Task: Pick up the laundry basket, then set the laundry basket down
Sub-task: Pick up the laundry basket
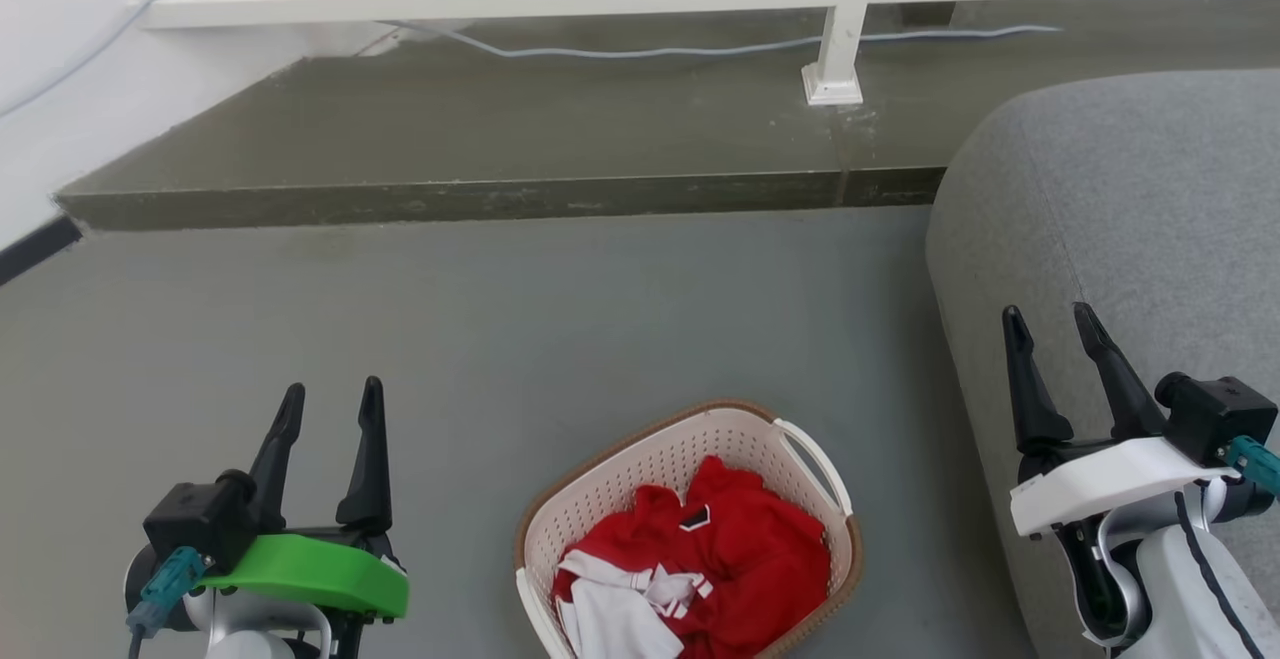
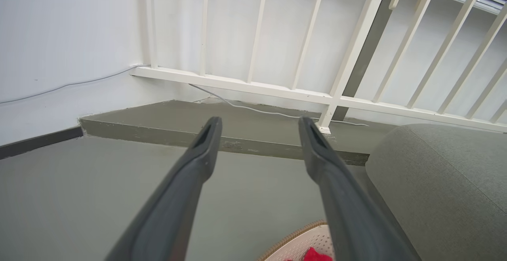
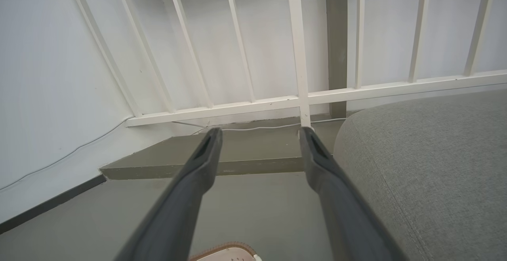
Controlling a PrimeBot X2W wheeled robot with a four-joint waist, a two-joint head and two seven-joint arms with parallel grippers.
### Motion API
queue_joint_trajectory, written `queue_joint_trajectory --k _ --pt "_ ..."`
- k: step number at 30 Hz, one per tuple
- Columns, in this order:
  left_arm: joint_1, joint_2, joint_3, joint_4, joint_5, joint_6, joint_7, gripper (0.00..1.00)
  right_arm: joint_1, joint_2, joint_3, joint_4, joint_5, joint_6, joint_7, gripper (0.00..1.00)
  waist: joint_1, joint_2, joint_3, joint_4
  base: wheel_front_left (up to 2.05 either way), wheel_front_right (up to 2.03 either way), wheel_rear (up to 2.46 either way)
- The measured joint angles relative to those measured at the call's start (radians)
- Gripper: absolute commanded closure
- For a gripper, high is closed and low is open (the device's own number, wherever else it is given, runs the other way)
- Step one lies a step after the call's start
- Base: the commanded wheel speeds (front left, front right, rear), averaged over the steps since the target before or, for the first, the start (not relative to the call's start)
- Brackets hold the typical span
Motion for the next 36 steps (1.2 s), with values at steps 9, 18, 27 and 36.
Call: queue_joint_trajectory --k 9,18,27,36 --pt "-0.004 0.0 -0.025 0.006 -0.044 0.009 -0.003 0.0 -0.019 -0.001 -0.002 -0.011 -0.007 0.002 0.0 0.0 0.0 0.0 0.069 -0.013 0.0 0.0 0.0" --pt "-0.063 0.0 -0.058 0.068 -0.089 0.009 -0.003 0.0 -0.065 -0.002 -0.001 -0.021 -0.007 0.01 -0.001 0.0 0.0 0.0 0.168 -0.029 0.0 0.0 0.0" --pt "-0.119 -0.002 -0.092 0.243 -0.273 0.009 -0.003 0.0 -0.131 -0.002 0.007 -0.048 -0.007 0.011 -0.001 0.0 0.0 -0.0001 0.284 -0.046 0.0 0.0 0.0" --pt "-0.24 -0.004 -0.139 0.429 -0.364 0.012 0.065 0.0 -0.212 0.001 0.023 -0.06 0.002 0.019 -0.001 0.0 0.0001 0.0 0.403 -0.066 0.0 0.0 0.0"
